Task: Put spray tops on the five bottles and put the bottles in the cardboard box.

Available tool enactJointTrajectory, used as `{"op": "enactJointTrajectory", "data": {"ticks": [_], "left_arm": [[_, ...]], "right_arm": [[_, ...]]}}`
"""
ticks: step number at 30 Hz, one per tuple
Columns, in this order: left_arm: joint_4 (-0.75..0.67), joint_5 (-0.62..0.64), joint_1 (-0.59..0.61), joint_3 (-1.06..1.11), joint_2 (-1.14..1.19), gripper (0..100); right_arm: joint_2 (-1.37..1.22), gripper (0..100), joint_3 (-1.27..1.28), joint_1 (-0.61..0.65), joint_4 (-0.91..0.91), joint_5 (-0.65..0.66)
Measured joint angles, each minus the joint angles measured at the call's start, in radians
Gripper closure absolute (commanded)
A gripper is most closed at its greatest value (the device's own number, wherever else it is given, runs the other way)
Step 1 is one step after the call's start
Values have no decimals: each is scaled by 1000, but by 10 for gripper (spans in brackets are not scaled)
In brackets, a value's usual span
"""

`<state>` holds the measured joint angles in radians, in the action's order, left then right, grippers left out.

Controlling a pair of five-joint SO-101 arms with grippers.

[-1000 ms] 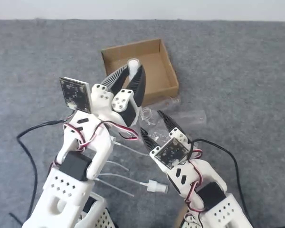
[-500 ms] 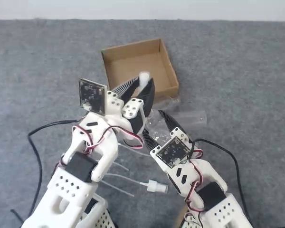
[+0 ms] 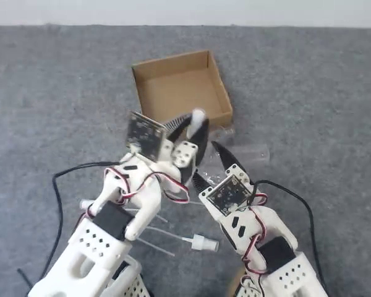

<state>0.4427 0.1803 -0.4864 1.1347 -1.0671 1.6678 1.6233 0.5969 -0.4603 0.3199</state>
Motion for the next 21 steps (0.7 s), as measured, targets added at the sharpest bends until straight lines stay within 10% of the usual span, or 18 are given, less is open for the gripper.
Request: {"op": "enactJointTrajectory", "data": {"ticks": [21], "left_arm": [[51, -68, -14, 18, 2, 818]], "right_arm": [[0, 928, 0, -95, 0, -121]]}}
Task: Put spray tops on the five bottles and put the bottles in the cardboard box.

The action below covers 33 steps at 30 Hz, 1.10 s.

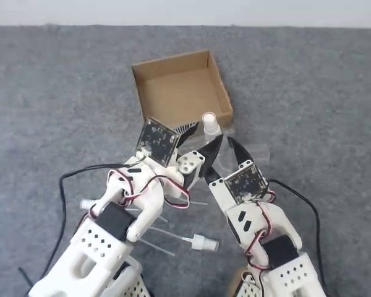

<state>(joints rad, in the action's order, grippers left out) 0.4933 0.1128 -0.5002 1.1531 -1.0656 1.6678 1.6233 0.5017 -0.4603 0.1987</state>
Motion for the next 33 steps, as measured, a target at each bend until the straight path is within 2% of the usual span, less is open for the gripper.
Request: {"op": "enactJointTrajectory", "data": {"ticks": [14, 25, 33], "left_arm": [[0, 0, 9, 2, -29, 817], [49, 0, 212, 6, -307, 818], [38, 0, 261, 192, -428, 819]], "right_arm": [[0, 928, 0, 0, 0, 0], [-2, 929, -14, 3, 0, -2], [-2, 929, -34, -3, 0, -3]]}}
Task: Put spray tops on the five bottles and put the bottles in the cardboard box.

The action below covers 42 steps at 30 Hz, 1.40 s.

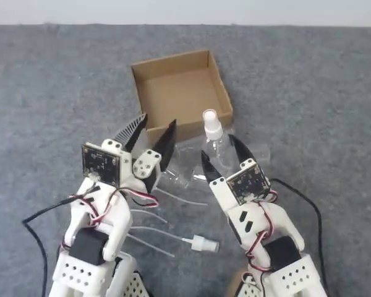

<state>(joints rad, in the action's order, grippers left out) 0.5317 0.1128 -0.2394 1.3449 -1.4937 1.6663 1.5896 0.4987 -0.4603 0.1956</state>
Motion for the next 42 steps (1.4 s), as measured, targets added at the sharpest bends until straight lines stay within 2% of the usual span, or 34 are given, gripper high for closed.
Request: {"op": "enactJointTrajectory", "data": {"ticks": [5, 13, 21, 24, 33, 42], "left_arm": [[-74, 0, 15, 147, -118, 819], [-110, 43, 172, 239, -290, 819], [-112, 46, 183, 264, -302, 819], [-112, 44, 140, 270, -302, 819], [-23, -77, -54, 269, -305, 819], [32, -132, -150, 265, -308, 819]], "right_arm": [[0, 929, -11, 35, 0, -2], [0, 929, -11, 127, 0, -2], [0, 929, -11, 212, 0, -2], [0, 929, -11, 219, 0, -2], [0, 929, -11, 218, 0, -3], [-2, 929, -9, 218, 0, -3]]}}
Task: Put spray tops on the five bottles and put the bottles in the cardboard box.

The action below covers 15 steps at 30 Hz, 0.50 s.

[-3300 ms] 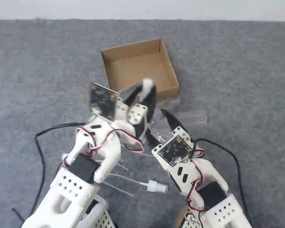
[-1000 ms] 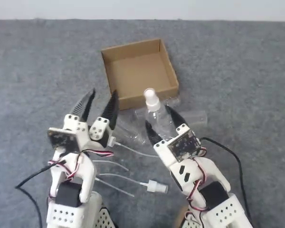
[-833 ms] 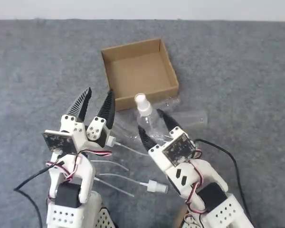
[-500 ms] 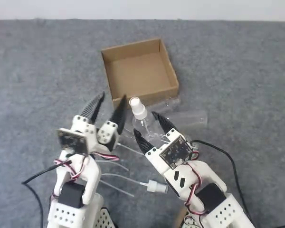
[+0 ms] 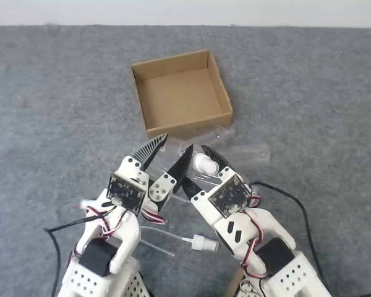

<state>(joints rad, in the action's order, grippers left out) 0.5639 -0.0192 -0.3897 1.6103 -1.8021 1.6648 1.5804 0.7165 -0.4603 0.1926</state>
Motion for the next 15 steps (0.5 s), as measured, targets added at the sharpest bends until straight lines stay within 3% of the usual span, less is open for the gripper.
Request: {"op": "enactJointTrajectory", "data": {"ticks": [8, 15], "left_arm": [[5, -3, 11, -2, -2, 819], [14, 52, 140, -21, 3, 819]], "right_arm": [[0, 929, 0, 0, 0, 0], [0, 929, -2, -49, 0, 0]]}}
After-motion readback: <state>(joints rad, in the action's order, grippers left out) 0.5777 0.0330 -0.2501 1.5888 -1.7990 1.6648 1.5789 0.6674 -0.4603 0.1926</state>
